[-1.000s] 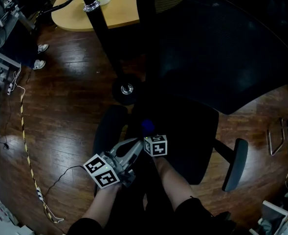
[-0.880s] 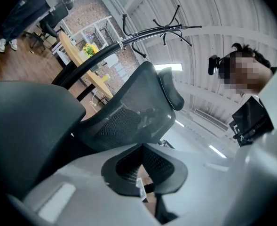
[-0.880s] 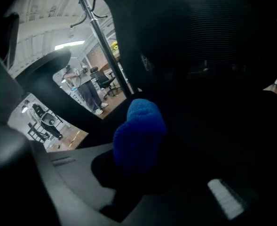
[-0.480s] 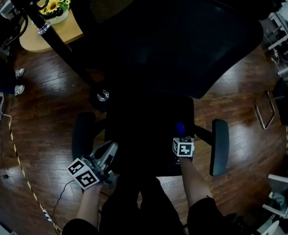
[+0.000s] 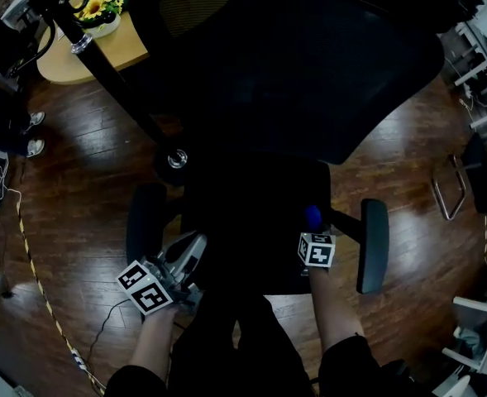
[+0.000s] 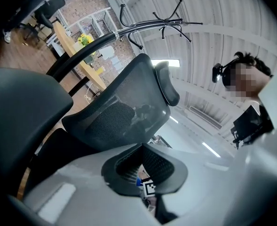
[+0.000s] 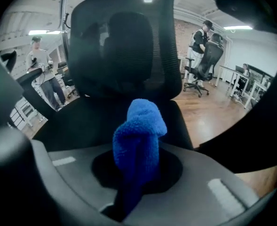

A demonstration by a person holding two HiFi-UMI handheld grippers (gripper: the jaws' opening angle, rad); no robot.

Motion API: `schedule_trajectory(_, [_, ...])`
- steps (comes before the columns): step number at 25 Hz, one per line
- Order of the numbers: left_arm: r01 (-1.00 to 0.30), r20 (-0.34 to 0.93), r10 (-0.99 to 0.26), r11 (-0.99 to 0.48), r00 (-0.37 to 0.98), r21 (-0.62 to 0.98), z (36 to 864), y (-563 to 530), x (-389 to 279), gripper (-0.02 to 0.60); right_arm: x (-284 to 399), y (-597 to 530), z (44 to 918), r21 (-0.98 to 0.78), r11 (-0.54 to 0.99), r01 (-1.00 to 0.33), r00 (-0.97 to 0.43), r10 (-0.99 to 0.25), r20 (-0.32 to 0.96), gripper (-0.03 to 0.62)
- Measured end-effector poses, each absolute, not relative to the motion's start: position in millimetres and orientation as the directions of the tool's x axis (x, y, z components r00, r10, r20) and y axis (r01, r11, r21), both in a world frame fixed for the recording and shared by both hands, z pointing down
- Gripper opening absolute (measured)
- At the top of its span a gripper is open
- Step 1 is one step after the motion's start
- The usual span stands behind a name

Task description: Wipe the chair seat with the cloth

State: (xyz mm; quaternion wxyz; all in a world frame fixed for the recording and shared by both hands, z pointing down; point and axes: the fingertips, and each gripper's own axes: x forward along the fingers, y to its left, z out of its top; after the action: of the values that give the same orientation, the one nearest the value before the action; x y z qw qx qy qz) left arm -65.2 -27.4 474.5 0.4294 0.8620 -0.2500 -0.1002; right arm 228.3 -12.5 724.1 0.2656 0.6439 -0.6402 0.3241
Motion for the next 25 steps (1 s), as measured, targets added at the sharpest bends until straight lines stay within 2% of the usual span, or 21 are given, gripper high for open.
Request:
schedule_trajectory(5, [-0.339,0.021,-0.536,-0.504,0.844,0.794,465,-22,-72,-0.009,113,-39,719,-0.181,0.143,-0.973,-0.23,-0.637,0.735,0.035])
schedule_trajectory(13, [-0.366,0.003,-0.596,-0.489,0.803,0.792,455,-14,-80,-0.009,-78,-42,714,-0.351,0.414,-0.84,-0.535,-0.525,0.662,0.035])
schedule_trajectory(15, [-0.378,0.007,-0.61,-0.482,0.793,0.79,455,-12,-92,-0.009,-112,-32,717,-0.361,0.466,-0.808,-0.574,-0.487,0.658,0.035])
schedule_trajectory(19, [-0.397,0.016,-0.628,-0.472,0.778,0.787,455,-14,-101,-0.009,-120,-25,727,-0.359,0.486,-0.797,-0.585,-0.474,0.658,0.035])
schedule_trajectory(25, [-0.404,0.027,-0.617,-0.481,0.786,0.778,460,-11,-109,-0.009,-47,-15,748,-0.279,0.365,-0.888,-0.445,-0.534,0.719,0.035])
